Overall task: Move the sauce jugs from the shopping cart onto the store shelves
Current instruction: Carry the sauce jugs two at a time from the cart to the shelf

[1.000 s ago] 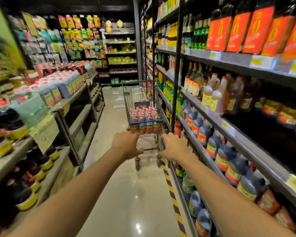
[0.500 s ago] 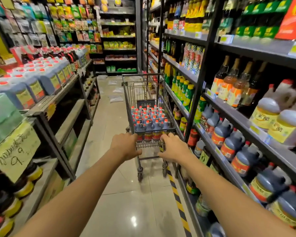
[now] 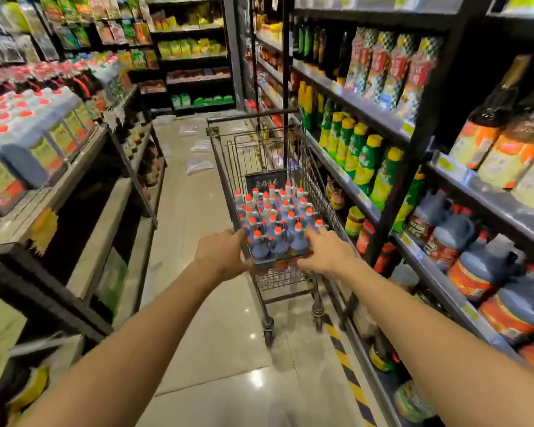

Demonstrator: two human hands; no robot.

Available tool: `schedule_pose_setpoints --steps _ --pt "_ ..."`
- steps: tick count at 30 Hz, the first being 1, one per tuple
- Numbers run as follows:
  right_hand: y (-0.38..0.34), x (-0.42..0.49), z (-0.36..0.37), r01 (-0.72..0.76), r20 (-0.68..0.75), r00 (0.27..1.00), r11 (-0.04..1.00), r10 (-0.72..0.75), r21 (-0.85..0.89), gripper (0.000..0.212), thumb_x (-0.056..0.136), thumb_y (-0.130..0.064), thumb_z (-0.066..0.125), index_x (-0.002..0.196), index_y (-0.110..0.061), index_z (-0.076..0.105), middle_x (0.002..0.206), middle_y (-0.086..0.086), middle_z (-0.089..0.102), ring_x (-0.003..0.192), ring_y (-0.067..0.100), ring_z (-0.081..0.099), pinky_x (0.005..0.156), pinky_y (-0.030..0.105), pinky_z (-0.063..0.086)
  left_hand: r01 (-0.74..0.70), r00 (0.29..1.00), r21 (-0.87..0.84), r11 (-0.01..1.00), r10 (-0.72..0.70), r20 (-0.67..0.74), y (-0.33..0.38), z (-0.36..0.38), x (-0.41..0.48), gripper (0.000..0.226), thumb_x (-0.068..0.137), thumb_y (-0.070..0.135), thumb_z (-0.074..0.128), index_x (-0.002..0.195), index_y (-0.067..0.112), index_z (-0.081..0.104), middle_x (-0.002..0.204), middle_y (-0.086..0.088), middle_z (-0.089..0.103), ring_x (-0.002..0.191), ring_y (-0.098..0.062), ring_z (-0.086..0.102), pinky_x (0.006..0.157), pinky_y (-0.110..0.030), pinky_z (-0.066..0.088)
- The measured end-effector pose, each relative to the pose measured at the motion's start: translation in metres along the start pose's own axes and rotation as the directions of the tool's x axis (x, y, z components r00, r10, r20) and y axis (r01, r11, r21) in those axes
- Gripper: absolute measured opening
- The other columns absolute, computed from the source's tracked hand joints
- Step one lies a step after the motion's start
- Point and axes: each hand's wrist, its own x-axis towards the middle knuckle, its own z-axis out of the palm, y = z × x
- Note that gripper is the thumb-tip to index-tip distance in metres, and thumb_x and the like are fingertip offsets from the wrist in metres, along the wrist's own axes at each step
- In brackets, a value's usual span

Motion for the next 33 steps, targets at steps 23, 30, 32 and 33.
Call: schedule_pose_setpoints --steps 23,30,32,33 --pt "-0.043 0.276 0.096 -0.389 0.135 0.921 0.869 0.365 0.305 0.079 0.085 -0.044 0.069 0.148 -0.018 0.03 0.148 0.011 0.034 0.136 0.034 0.035 0.102 0.049 0.043 -0.431 0.844 -0.106 0.896 0.442 0.302 -0.109 0.151 0.345 0.067 0.083 0.057 0.059 0.137 0.024 0.037 0.138 -0.01 0.045 0.122 -0.034 0.052 0.091 -0.046 0.048" --pt "-0.053 0.27 0.148 -0.548 0.217 0.836 0.77 0.503 0.327 0.077 0.087 -0.042 0.067 0.15 -0.017 0.029 0.145 0.011 0.036 0.135 0.034 0.036 0.102 0.045 0.043 -0.618 0.676 -0.106 0.779 0.596 0.433 -0.069 0.211 0.374 0.07 0.087 0.046 0.06 0.144 0.017 0.032 0.142 -0.013 0.04 0.132 -0.033 0.037 0.101 -0.046 0.039" --pt "-0.048 0.272 0.158 -0.571 0.213 0.821 0.741 0.53 0.355 0.08 0.087 -0.043 0.067 0.151 -0.018 0.028 0.145 0.01 0.035 0.136 0.033 0.035 0.103 0.044 0.042 -0.629 0.62 -0.118 0.769 0.587 0.521 -0.055 0.229 0.377 0.076 0.087 0.045 0.061 0.147 0.015 0.026 0.146 -0.015 0.037 0.136 -0.036 0.034 0.105 -0.048 0.038" --pt "-0.045 0.273 0.162 -0.584 0.215 0.811 0.73 0.544 0.355 0.079 0.086 -0.042 0.067 0.151 -0.018 0.028 0.146 0.01 0.034 0.137 0.032 0.034 0.103 0.043 0.041 -0.616 0.597 -0.14 0.775 0.576 0.559 -0.05 0.238 0.378 0.076 0.087 0.044 0.061 0.148 0.015 0.025 0.147 -0.015 0.036 0.136 -0.038 0.035 0.105 -0.049 0.04"
